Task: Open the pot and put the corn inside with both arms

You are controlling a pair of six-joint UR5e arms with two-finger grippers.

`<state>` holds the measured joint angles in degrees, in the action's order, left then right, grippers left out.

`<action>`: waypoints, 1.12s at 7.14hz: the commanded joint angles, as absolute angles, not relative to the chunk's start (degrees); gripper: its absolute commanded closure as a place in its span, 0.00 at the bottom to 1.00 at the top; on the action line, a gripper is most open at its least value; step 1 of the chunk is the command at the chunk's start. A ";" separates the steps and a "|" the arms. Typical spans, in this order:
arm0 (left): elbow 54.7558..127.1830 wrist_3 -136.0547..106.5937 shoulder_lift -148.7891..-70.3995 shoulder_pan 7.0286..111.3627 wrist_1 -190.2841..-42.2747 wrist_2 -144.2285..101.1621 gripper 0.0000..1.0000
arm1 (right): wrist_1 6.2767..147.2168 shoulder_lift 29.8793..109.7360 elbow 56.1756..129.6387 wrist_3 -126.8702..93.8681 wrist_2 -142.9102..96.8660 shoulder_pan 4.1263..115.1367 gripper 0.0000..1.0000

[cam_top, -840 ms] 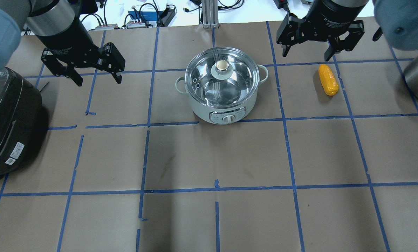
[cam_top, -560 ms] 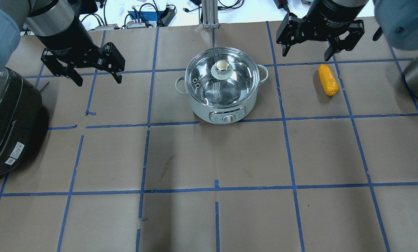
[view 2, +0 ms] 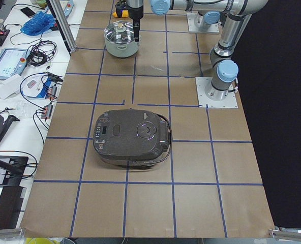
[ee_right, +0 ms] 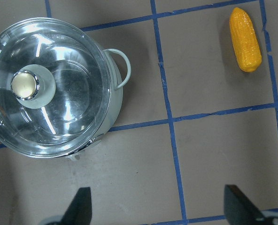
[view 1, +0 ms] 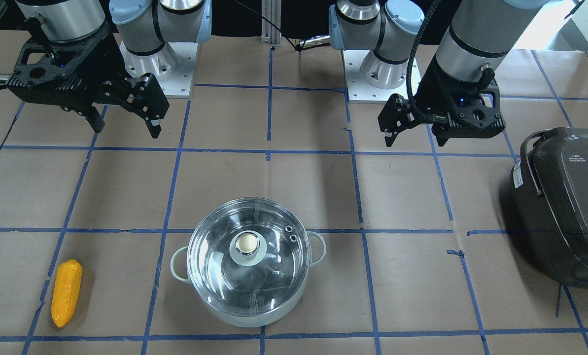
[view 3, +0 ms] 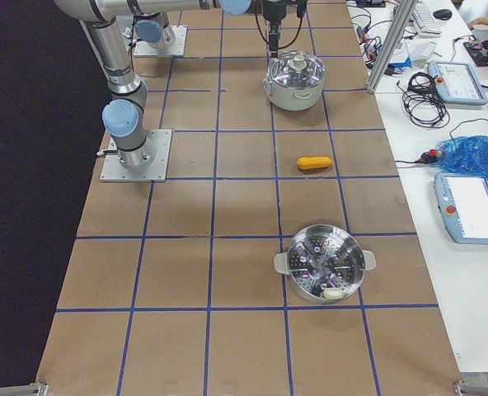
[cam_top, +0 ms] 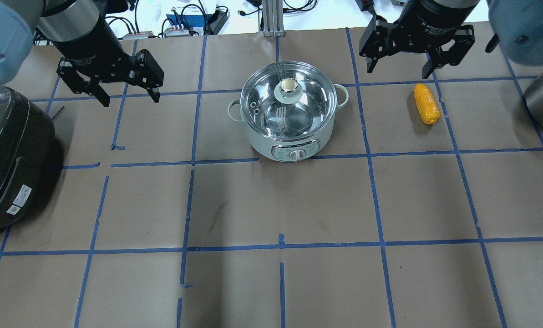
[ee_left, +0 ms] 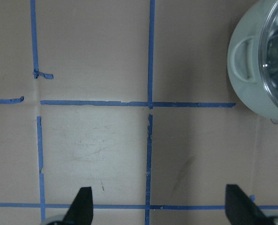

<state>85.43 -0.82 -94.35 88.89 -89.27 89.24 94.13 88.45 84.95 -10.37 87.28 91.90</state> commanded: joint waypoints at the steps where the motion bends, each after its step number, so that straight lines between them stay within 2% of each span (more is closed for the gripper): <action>1: 83.08 -2.62 -99.11 93.13 -83.43 87.38 0.00 | 94.13 88.42 84.64 -10.46 87.28 91.93 0.00; 4: 69.83 -18.22 -113.42 103.59 -80.42 86.93 0.00 | 94.13 88.42 84.64 -10.46 87.28 91.93 0.00; 5: 67.35 -23.41 -117.73 107.19 -76.77 84.92 0.00 | 94.13 88.33 84.55 -10.46 87.28 91.93 0.00; 6: 67.24 -26.51 -121.08 109.75 -72.29 84.90 0.00 | 94.04 88.42 84.64 -10.46 87.28 91.93 0.00; 8: 67.58 -26.89 -123.04 110.21 -71.02 84.90 0.00 | 94.04 88.59 84.64 -10.37 87.28 92.11 0.00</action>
<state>67.50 -26.08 -121.60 109.57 -72.10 85.02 94.05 88.53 84.63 -10.40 87.27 92.03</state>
